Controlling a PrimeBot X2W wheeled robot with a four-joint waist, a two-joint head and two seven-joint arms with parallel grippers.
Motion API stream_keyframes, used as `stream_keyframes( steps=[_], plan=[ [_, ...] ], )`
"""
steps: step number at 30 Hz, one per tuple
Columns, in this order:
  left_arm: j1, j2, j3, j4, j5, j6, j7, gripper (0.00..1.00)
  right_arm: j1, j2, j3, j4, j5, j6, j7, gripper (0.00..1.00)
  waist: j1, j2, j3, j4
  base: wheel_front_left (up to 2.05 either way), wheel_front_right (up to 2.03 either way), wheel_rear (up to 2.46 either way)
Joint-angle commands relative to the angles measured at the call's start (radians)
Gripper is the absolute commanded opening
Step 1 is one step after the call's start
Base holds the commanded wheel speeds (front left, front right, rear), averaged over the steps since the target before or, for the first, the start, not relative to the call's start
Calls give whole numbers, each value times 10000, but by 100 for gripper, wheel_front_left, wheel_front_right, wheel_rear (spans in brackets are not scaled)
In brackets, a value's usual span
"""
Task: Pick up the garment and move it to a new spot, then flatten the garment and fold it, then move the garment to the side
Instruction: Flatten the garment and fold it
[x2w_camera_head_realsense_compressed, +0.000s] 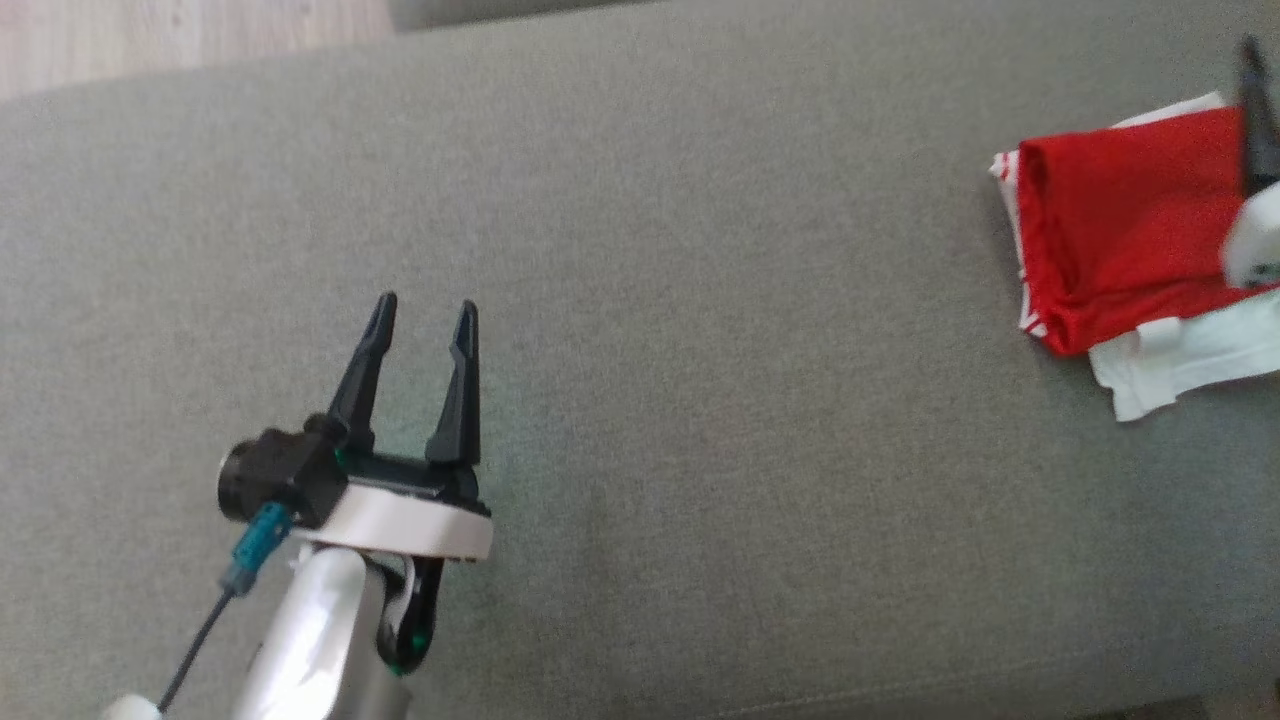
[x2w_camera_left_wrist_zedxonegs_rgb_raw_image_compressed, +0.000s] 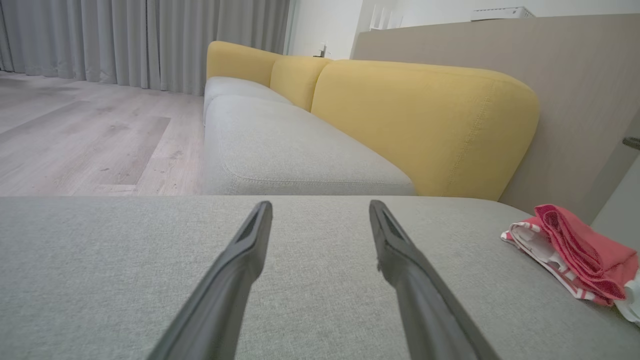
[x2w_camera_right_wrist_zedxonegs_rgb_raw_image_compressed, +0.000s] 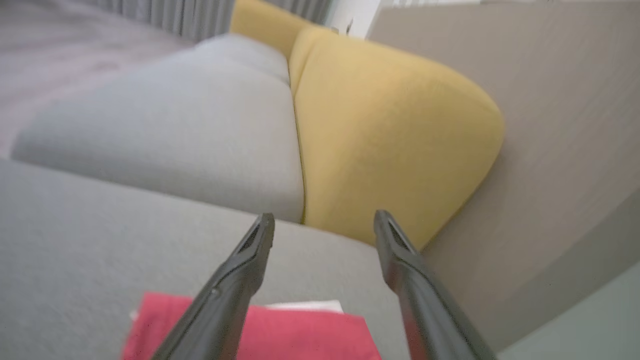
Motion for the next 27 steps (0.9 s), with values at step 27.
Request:
stream_keyframes(
  steps=[27],
  plan=[
    [1869,-17,760,-725,248,466,-51,100,4906,3747,719,-2155,1626,-9,-2500,100,1,0,-2081,690,0,0,0]
  ],
)
